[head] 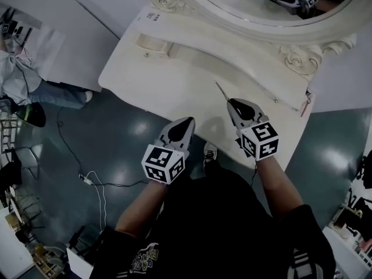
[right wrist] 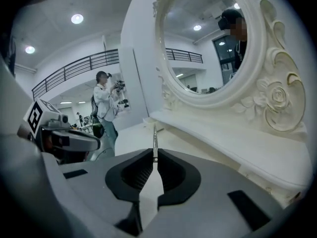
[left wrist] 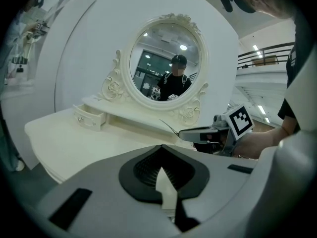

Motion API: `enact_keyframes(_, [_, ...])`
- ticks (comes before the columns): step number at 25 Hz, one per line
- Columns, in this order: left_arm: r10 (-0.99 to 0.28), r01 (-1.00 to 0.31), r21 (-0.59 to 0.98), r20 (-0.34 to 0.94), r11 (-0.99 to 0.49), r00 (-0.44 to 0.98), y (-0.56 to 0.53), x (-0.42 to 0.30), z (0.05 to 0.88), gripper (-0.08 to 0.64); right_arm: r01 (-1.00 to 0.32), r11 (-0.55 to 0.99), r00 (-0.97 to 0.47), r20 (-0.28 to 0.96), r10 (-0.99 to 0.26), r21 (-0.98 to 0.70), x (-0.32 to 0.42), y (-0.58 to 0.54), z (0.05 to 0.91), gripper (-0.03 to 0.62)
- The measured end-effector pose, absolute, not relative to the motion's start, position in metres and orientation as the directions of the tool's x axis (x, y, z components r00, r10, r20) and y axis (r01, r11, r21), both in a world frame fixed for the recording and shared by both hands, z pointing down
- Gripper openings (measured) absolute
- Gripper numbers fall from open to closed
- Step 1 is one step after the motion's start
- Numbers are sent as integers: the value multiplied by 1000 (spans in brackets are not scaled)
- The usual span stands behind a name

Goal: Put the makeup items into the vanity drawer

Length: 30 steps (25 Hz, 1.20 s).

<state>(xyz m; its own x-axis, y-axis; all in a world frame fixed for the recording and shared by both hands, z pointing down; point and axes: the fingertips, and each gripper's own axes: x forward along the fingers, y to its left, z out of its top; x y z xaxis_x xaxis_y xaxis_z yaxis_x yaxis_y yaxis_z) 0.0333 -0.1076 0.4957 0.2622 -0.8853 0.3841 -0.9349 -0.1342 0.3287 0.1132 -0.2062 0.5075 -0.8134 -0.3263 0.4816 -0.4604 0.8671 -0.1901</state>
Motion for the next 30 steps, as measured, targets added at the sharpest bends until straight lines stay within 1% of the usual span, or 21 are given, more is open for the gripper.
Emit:
enact_keyframes(8, [-930, -959, 280, 338, -48, 145, -93, -13, 458, 0, -351, 916, -899, 345, -271, -195, 45, -179, 437, 49])
enact_keyframes(14, [-952, -971, 238, 302, 31, 44, -83, -45, 428, 0, -271, 948, -936, 274, -220, -166, 8, -162, 399, 51])
enact_keyframes(18, [-956, -974, 216, 293, 70, -3, -80, -56, 418, 0, -243, 958, -948, 247, -200, -155, -4, -161, 386, 49])
enact_keyframes(24, [-959, -976, 194, 280, 96, -39, -84, -60, 409, 0, -219, 962, -959, 218, -182, -160, -9, -162, 379, 51])
enact_keyframes(30, [-961, -976, 198, 275, 86, -29, -95, -55, 407, 0, -208, 965, -960, 223, -170, -159, -11, -168, 384, 49])
